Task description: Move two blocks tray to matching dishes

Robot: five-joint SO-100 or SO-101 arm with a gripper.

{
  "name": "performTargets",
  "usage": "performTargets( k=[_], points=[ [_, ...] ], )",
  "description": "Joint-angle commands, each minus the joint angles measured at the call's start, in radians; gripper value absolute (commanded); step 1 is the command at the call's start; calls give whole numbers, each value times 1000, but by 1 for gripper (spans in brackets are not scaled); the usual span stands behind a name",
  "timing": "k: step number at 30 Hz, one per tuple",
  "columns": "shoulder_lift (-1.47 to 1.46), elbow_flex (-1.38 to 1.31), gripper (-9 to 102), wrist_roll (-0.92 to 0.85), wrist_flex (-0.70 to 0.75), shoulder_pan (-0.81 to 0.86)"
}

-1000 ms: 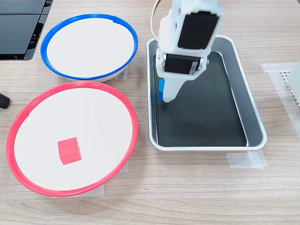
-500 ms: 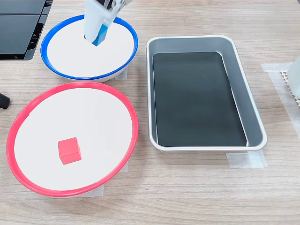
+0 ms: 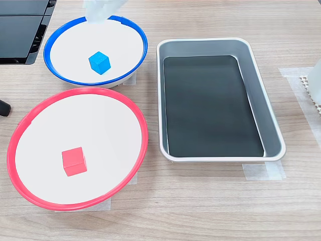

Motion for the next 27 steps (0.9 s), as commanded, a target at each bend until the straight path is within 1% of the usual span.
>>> performTargets(
  k=[1,2,3,5,6,7,9,10,11,13,16,19,24,27],
  points=[
    [233,173,0,325,-140,-28],
    [365,354,0,457,-311,-48],
    [453,474,0,555,-420,-61],
    [627,681,0,782,-543,-80],
    [715,781,0,881,-572,-94],
    [822,884,0,957,-566,-114],
    [1023,1068,0,1062,-525,-147],
    [1160,1183,0,1074,-485,-163],
    [1255,1255,0,1068,-443,-166],
    [1555,1433,0,1005,-247,-152],
    [1758,1560,0,925,-81,-133],
    [1844,1621,0,936,-37,-110],
    [1939,1623,0,946,74,-98],
    [1944,1623,0,954,81,-91]
  ],
)
